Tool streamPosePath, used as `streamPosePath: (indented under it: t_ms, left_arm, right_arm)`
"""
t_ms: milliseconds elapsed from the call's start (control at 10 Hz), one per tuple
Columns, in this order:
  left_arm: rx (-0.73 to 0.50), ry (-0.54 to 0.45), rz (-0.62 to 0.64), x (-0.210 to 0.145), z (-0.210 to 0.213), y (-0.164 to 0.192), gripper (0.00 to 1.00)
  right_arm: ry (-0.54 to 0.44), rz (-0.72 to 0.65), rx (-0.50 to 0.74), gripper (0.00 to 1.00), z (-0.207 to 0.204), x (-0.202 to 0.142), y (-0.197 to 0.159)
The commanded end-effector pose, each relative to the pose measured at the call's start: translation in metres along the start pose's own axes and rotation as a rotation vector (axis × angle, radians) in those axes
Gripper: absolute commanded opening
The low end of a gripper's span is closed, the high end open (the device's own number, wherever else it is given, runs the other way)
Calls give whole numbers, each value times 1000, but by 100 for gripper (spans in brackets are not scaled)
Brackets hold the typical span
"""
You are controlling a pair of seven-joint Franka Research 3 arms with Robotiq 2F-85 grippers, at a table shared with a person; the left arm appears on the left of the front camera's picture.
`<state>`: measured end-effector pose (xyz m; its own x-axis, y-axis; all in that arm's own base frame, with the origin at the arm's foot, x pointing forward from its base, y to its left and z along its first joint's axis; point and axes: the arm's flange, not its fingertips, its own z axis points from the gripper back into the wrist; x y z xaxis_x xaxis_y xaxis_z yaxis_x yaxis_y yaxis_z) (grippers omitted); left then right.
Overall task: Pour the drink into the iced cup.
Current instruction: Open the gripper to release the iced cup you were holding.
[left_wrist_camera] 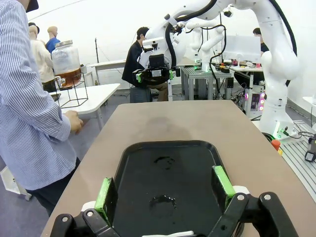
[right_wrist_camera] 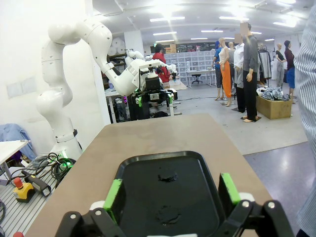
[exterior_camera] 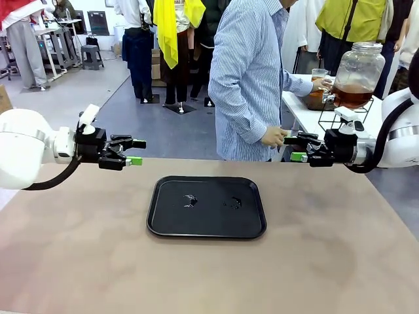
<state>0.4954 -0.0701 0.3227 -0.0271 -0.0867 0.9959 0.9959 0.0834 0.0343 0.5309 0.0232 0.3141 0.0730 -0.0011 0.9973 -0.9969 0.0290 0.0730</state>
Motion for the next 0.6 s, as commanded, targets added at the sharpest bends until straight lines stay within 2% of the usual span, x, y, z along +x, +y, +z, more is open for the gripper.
streamPosePath:
  t_ms: [0, 500]
  left_arm:
    - [-1, -1, 6, 1, -1, 0, 100]
    - [-1, -1, 6, 1, -1, 0, 100]
  right_arm:
    - [4, -9, 10, 100, -1, 4, -1]
    - [4, -9, 10, 100, -1, 4, -1]
